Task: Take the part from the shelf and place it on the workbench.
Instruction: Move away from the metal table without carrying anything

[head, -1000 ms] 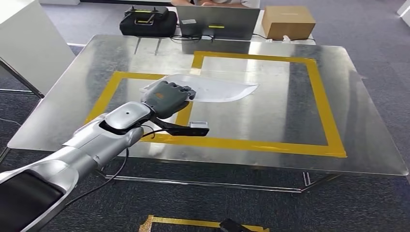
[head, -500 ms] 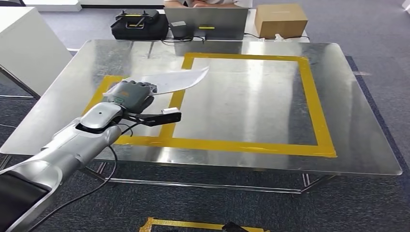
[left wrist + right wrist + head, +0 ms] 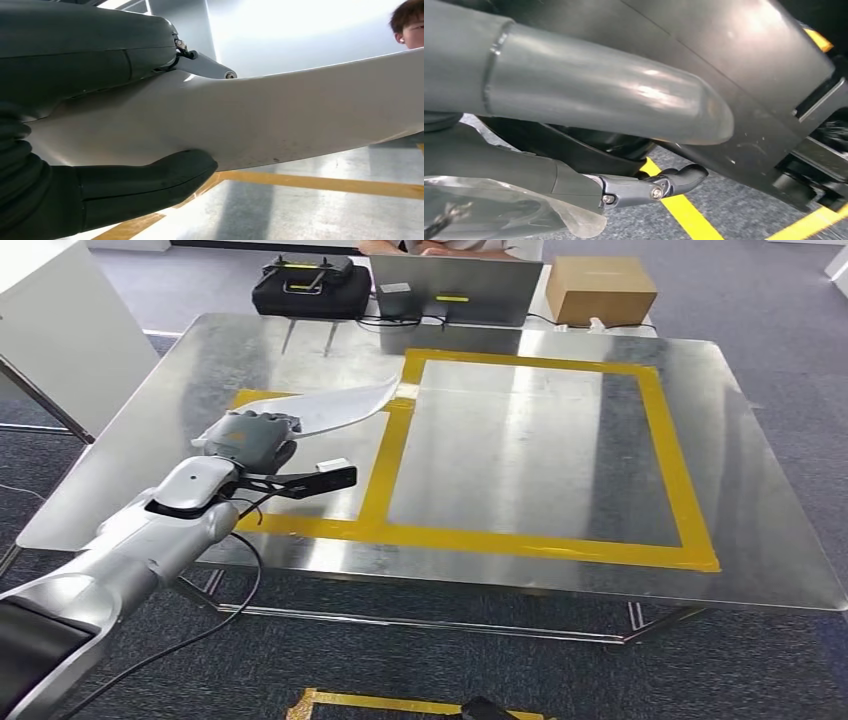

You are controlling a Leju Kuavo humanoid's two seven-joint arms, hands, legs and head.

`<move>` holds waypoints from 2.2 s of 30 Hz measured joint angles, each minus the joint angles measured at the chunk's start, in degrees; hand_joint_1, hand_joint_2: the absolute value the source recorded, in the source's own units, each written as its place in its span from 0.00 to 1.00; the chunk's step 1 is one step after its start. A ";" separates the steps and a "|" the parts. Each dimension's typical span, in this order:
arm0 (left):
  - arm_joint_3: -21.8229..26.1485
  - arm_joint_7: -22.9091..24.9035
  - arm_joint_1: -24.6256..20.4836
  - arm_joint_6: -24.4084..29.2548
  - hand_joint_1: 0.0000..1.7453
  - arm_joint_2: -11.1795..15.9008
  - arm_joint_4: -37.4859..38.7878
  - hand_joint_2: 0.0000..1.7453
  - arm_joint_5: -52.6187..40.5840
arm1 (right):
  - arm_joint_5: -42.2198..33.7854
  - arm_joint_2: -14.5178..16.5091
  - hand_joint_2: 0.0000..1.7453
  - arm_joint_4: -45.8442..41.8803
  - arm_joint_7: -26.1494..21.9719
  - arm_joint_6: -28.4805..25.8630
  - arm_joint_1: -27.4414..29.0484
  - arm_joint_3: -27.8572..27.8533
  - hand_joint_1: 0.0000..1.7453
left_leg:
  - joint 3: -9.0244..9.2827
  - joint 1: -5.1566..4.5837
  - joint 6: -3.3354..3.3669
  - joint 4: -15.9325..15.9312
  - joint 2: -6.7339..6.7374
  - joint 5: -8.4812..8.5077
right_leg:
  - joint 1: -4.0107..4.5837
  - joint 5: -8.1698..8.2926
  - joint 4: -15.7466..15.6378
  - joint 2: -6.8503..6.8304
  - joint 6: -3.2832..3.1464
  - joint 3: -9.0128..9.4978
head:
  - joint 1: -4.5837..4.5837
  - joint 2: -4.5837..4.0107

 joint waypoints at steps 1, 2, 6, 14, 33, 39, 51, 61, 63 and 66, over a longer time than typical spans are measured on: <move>0.20 -0.10 0.15 -0.11 0.00 0.00 0.07 1.00 0.10 | 0.14 -0.01 0.00 0.00 0.01 0.00 -0.05 -0.03 0.00 | 0.01 -0.01 0.00 0.03 -0.02 -0.01 | 0.00 0.84 -0.27 -0.01 0.00 0.01 | 0.02 0.00; 0.44 -0.32 0.24 -0.09 0.00 -0.03 0.10 1.00 0.26 | 0.28 -0.01 0.00 0.00 0.01 0.01 -0.07 -0.05 0.00 | 0.03 0.00 -0.02 0.06 -0.07 -0.03 | 0.00 2.61 -2.84 -0.02 -0.07 1.14 | 0.02 0.00; 2.01 -1.36 0.26 0.72 0.00 -0.33 0.12 1.00 0.56 | 0.54 0.01 0.00 -0.01 -0.02 0.10 0.04 -0.10 0.00 | -0.25 -0.32 -0.69 0.38 -0.23 -0.14 | 0.12 7.08 -15.16 -0.08 -0.65 7.31 | -0.03 0.00; 3.18 -1.02 0.21 0.92 0.00 -0.70 0.10 0.00 -0.62 | 0.66 0.07 0.00 0.00 -0.05 0.16 0.04 -0.52 0.00 | -5.64 -0.06 -2.77 13.17 -0.08 -6.86 | -0.21 7.16 -16.02 -0.13 -2.45 8.09 | -0.36 0.00; 9.88 -13.36 2.64 4.98 0.00 -1.19 -3.49 0.00 9.02 | 1.06 0.10 0.00 -0.01 0.01 0.05 0.15 -1.95 0.00 | 0.19 0.01 -0.04 -0.17 0.15 0.63 | 0.00 1.43 -4.35 -0.04 0.10 4.44 | 0.24 0.00; 11.75 -18.30 8.70 4.20 0.00 -1.40 -15.50 0.00 15.65 | 1.16 0.10 0.00 0.00 0.00 0.04 0.58 -3.27 0.00 | -0.62 -0.33 -1.53 0.19 0.02 1.59 | 0.11 5.49 -16.19 0.16 -1.08 10.71 | 0.19 0.00; 9.80 -19.03 17.21 2.53 0.00 -1.03 -35.08 0.00 18.77 | 1.57 -0.03 0.00 -0.01 0.37 0.02 0.86 -4.79 0.00 | 5.97 -0.28 -1.81 1.20 0.06 -5.46 | 0.29 10.16 -16.17 -0.33 -2.00 5.70 | -0.09 0.00; 8.73 -21.28 21.67 0.41 0.00 -0.85 -43.34 0.00 25.67 | 1.33 -0.26 0.00 0.02 0.84 -0.65 1.07 -5.75 0.00 | 2.10 -0.39 0.69 -1.71 0.54 -0.05 | 0.01 -0.30 -1.60 -0.31 0.39 1.38 | 0.33 0.00; 8.49 -21.75 24.16 -0.57 0.00 -0.66 -46.26 0.00 28.63 | 1.09 -0.35 0.00 0.02 0.87 -0.96 1.23 -6.04 0.00 | 0.56 -0.41 0.55 -1.60 0.62 1.09 | 0.01 1.62 -1.23 -0.31 0.43 3.67 | 0.42 0.00; 8.53 -21.96 27.49 -0.49 0.00 -0.17 -50.08 0.00 31.44 | 0.54 -0.46 0.00 0.02 0.81 -1.47 1.48 -6.75 0.00 | -1.05 -0.55 -0.04 -1.15 0.58 2.41 | 0.02 3.63 -12.27 -0.22 0.17 12.72 | 0.39 0.00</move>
